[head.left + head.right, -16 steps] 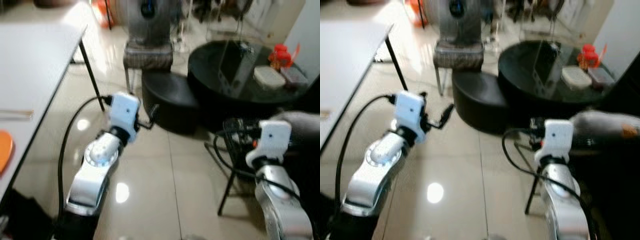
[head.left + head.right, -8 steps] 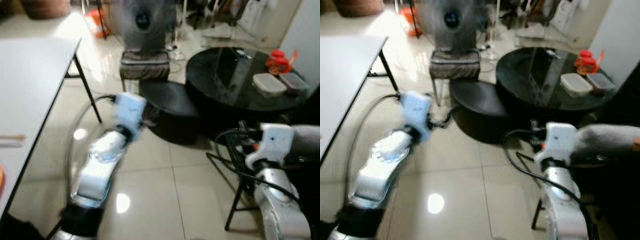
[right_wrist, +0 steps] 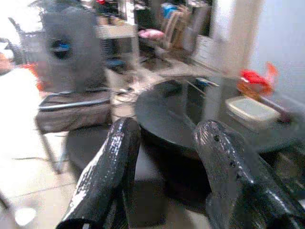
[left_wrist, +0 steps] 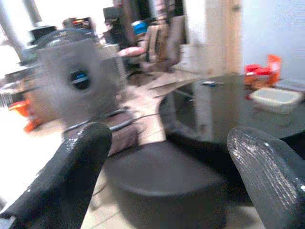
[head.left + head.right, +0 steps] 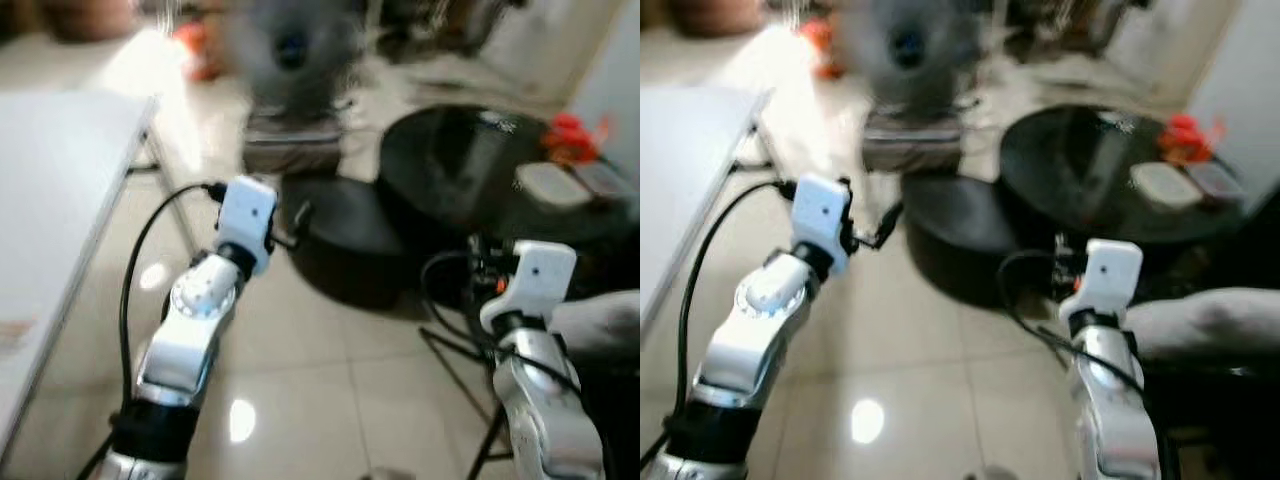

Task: Setting the table

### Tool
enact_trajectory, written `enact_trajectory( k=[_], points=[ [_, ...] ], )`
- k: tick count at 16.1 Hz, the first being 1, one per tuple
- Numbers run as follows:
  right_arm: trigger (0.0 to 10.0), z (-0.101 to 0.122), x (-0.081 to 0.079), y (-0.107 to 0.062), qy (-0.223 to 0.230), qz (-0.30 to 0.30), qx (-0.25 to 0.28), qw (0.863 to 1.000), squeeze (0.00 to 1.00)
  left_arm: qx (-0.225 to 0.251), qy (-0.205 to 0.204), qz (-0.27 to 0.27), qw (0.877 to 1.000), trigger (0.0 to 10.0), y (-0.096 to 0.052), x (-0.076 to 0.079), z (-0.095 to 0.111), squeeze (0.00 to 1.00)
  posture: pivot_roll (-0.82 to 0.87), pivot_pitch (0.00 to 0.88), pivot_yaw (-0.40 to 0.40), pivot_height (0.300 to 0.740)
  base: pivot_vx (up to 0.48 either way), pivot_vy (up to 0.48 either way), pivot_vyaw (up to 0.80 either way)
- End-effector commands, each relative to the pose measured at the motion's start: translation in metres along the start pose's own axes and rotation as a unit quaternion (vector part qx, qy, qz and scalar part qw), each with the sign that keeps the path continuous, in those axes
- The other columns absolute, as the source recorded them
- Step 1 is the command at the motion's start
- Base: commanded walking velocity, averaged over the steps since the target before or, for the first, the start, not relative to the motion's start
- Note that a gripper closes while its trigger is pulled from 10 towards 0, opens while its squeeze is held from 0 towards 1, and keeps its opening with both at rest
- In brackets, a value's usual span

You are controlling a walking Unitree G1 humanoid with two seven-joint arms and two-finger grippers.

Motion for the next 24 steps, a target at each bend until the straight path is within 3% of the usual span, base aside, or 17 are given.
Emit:
enact_trajectory(
  k=[1,8,9,12,14,15,16,18,20,21,23,24],
  points=[
    [10.0,0.001,0.003,0.004,0.006,-0.009,-0.002,1.000,0.00,0.004,0.007,-0.002,1.000,10.0,0.001,0.000,0.003,0.00,0.01,0.025,-0.005,0.740,0.454,0.000,-0.80],
    [10.0,0.003,-0.001,0.009,-0.010,0.016,0.002,1.000,0.00,0.002,0.010,0.007,1.000,10.0,0.003,-0.003,0.001,0.00,0.00,0.032,0.000,0.740,0.455,0.000,-0.11],
    [10.0,0.003,-0.005,0.011,-0.033,0.028,0.003,0.999,0.00,0.000,0.011,0.012,1.000,10.0,0.004,-0.006,0.001,0.00,0.00,0.037,0.000,0.740,0.454,0.000,0.00],
    [10.0,0.003,-0.005,0.012,-0.045,0.031,0.002,0.999,0.00,-0.001,0.011,0.016,1.000,10.0,0.005,-0.008,0.000,0.00,0.00,0.044,-0.002,0.740,0.454,0.000,0.00],
    [10.0,-0.002,-0.004,0.014,-0.046,0.031,-0.005,0.998,0.00,-0.016,0.010,0.014,1.000,10.0,0.005,-0.008,-0.008,0.00,0.00,0.045,-0.005,0.740,0.456,0.000,0.00],
    [10.0,-0.015,-0.001,0.016,-0.031,0.023,-0.025,0.999,0.00,-0.036,-0.002,0.014,0.999,10.0,0.006,-0.010,-0.020,0.00,0.00,0.045,-0.010,0.740,0.454,0.000,0.00],
    [10.0,-0.045,0.002,0.021,-0.002,0.016,-0.080,0.997,0.00,-0.078,-0.039,0.026,0.996,10.0,0.005,-0.017,-0.049,0.00,0.01,0.044,-0.016,0.740,0.454,0.000,0.00],
    [10.0,-0.093,-0.006,0.025,0.003,0.040,-0.165,0.985,0.00,-0.167,-0.072,0.065,0.981,10.0,-0.003,-0.033,-0.106,0.00,0.02,0.042,-0.023,0.740,0.456,0.000,0.00],
    [10.0,-0.140,-0.023,0.020,0.020,0.067,-0.256,0.964,0.00,-0.269,-0.077,0.108,0.954,10.0,-0.028,-0.047,-0.162,0.00,0.03,0.038,-0.021,0.740,0.431,0.000,0.00],
    [10.0,-0.151,-0.028,0.017,0.021,0.072,-0.280,0.957,0.00,-0.297,-0.079,0.114,0.945,10.0,-0.038,-0.047,-0.176,0.00,0.04,0.040,-0.023,0.740,0.431,0.000,0.00],
    [10.0,-0.175,-0.045,0.006,0.029,0.097,-0.339,0.935,0.00,-0.367,-0.075,0.111,0.921,10.0,-0.067,-0.040,-0.212,0.00,0.06,0.042,-0.040,0.740,0.431,0.000,0.00],
    [10.0,-0.191,-0.049,-0.007,0.012,0.113,-0.374,0.920,0.00,-0.407,-0.062,0.097,0.906,10.0,-0.085,-0.032,-0.230,0.00,0.08,0.049,-0.068,0.740,0.428,0.000,0.00]
  ],
)
Point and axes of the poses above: a point about 5 cm out from each wrist's last joint towards the gripper, its own y axis pointing out of the wrist towards the gripper, its own z axis along the axis of the wrist's last joint, x = y × z, the point moved 4 cm from there along y, pointing out of the wrist towards the gripper, and after that the axes turned 4 degrees about -y, right-handed, at the moved point
